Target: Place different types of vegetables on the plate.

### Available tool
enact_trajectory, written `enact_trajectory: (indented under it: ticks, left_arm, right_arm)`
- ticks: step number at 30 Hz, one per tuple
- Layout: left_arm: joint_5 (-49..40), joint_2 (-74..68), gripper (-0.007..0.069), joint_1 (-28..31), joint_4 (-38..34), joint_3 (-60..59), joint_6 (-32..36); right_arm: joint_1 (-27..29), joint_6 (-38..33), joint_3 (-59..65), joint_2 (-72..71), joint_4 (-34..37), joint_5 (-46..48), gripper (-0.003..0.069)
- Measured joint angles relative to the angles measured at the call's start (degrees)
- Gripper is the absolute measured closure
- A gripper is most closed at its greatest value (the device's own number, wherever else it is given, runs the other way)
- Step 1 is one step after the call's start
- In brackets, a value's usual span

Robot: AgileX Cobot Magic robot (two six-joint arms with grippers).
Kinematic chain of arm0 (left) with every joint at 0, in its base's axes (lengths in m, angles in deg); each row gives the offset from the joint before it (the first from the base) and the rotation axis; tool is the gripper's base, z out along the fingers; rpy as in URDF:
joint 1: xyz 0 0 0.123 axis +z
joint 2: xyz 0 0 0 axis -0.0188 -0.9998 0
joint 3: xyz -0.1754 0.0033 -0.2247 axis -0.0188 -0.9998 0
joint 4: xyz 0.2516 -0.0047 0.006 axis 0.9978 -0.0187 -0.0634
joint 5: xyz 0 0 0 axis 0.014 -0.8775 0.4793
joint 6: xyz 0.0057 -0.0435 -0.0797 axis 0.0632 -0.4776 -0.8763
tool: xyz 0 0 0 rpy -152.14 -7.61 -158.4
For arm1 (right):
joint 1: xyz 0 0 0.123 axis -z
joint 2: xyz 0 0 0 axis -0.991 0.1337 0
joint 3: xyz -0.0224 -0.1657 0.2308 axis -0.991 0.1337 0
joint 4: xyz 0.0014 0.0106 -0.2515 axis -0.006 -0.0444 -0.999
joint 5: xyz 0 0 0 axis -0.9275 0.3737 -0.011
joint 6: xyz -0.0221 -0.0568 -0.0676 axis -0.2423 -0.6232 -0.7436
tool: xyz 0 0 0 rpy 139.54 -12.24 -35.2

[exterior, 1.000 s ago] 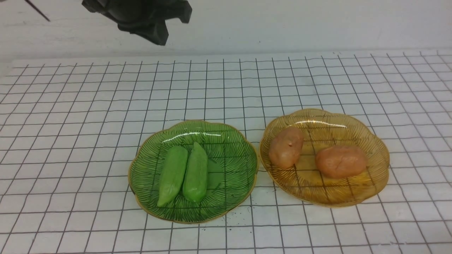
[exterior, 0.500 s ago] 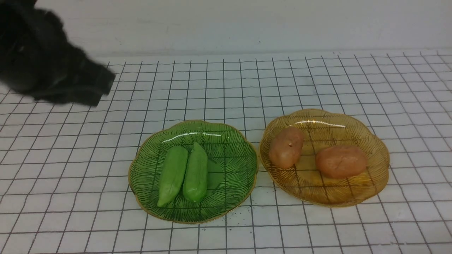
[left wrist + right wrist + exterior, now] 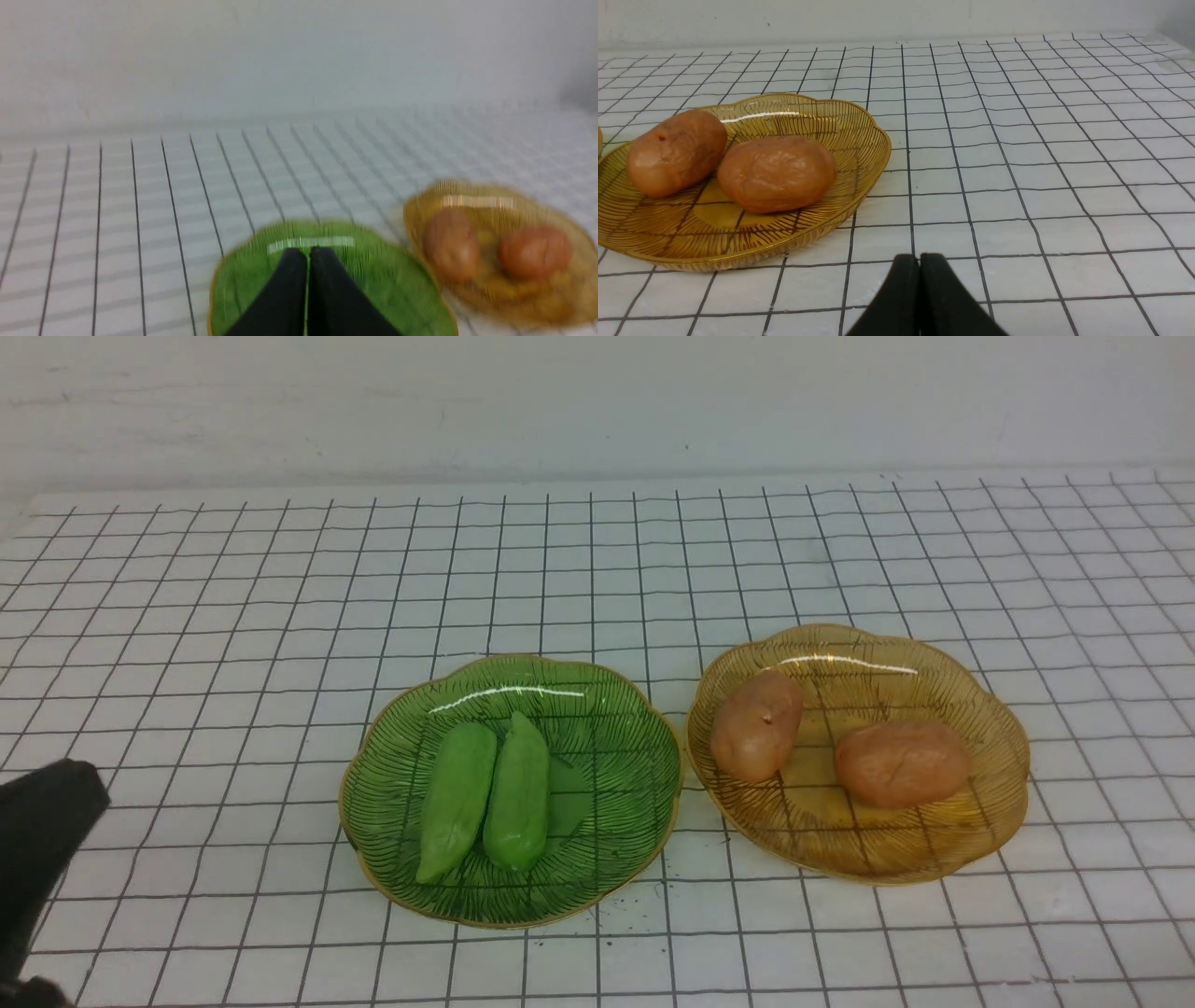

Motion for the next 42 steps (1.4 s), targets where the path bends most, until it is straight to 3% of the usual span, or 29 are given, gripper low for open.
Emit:
enact_trajectory:
  ticks: [4,19,25,30,35,42]
  left_arm:
    - [4.73,3.59,0.0632,0.00,-2.07,-3.21,-0.25]
    - [1.92,3.85,0.0632,0.00,-2.22,-3.49,0.09]
    - [-0.50,5.40,0.0632,0.12,-0.92,-9.03,0.22]
    - [-0.98,12.38,0.0632,4.71,-0.15,-16.50,0.22]
    - [-4.25,16.45,0.0632,13.40,1.61,-22.23,0.22]
    - [-8.46,16.48,0.0632,14.21,2.79,-22.69,0.22]
  right_arm:
    - [0.00,0.00,0.00,0.00,0.00,0.00,0.0673]
    - [0.00,0.05,0.00,0.00,0.00,-0.02,0.0673]
    - [0.00,0.05,0.00,0.00,0.00,-0.02,0.0673]
    - [0.00,0.05,0.00,0.00,0.00,-0.02,0.0673]
    - [0.00,0.05,0.00,0.00,0.00,-0.02,0.0673]
    - [0.00,0.05,0.00,0.00,0.00,-0.02,0.0673]
